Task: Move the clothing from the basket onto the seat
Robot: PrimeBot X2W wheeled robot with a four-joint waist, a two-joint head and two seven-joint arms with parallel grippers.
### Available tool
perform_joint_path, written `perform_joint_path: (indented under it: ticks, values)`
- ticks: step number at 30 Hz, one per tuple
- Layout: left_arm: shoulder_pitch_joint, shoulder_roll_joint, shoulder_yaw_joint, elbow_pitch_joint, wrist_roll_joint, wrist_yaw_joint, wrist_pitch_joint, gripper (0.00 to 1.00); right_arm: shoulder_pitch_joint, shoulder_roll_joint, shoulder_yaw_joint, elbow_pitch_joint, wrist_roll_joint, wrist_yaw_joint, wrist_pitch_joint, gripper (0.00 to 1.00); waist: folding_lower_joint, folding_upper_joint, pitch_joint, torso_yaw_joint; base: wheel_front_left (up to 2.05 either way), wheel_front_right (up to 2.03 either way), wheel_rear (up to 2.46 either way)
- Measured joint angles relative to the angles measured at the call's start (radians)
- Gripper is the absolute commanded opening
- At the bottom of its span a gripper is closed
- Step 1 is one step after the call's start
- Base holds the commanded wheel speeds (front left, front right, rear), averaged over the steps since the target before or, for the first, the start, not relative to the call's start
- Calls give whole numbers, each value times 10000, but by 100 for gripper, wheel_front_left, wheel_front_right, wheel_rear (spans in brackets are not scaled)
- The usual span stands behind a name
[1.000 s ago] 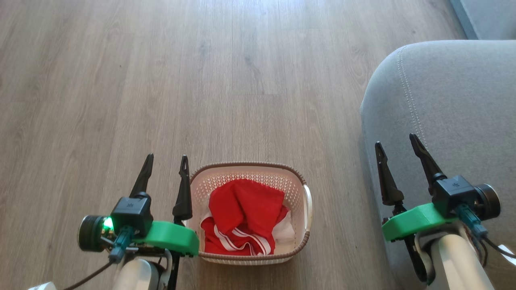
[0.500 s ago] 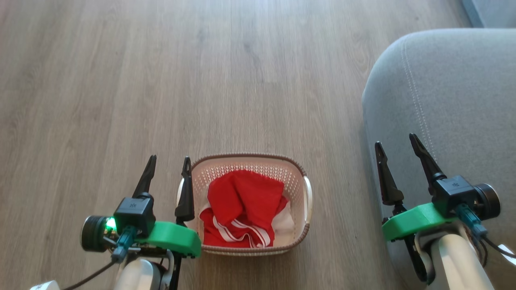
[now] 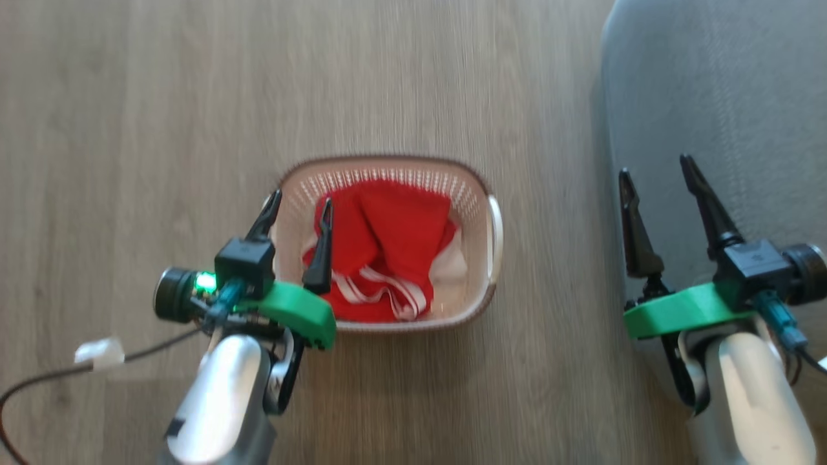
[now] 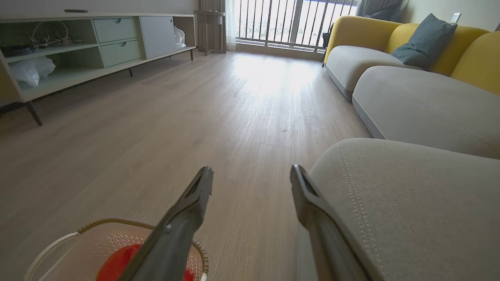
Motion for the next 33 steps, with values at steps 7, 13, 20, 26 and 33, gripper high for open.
perform_joint_path:
  ticks: [7,13,20,26,33]
  values:
    - [-1733,-29,-58,1950,374,-428,0,100,-556,0,-125,-518,-46,0,0,100,1,0,1816,-219,0,0,0]
    - [-3631,-29,0,4155,874,-575,0,100,-1135,-2,169,-782,341,2,0,100,0,-1,3527,-572,0,0,0]
    - [-5211,-29,-117,6625,1066,-782,0,100,-1324,-2,485,-928,579,0,0,100,-1,-1,4950,-1169,0,0,0]
    - [-6243,-31,-178,8372,941,-955,0,100,-1635,-2,796,-1078,882,2,0,100,-2,0,5640,-1778,0,0,0]
    - [-7102,-40,420,9171,176,-1055,0,100,-1631,-2,988,-1112,1011,2,0,100,-3,0,6160,-2184,0,0,0]
